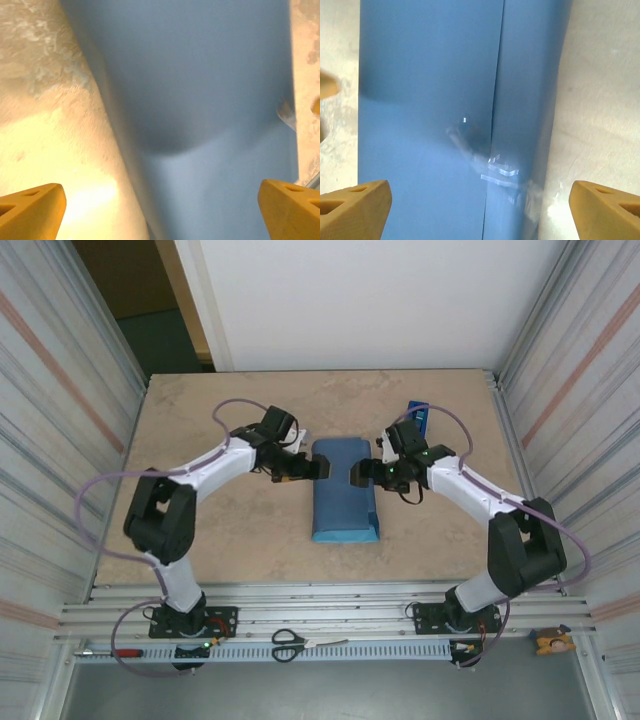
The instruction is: Wrap the gift box in paper
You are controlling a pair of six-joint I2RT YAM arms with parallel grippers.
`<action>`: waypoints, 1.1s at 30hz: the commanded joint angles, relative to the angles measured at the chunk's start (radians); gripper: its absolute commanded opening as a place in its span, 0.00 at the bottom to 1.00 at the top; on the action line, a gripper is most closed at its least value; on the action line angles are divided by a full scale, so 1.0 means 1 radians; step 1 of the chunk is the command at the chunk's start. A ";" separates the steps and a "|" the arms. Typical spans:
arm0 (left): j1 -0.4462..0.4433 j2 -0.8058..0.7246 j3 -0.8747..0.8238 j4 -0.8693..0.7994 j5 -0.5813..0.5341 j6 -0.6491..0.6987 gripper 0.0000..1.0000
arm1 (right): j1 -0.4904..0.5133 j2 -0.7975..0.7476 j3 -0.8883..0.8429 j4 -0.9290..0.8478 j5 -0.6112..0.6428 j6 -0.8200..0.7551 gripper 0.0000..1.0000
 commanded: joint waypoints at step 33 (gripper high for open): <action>-0.335 -0.139 -0.282 0.088 -0.370 -0.157 0.72 | 0.018 0.215 0.016 -0.081 0.044 -0.060 0.88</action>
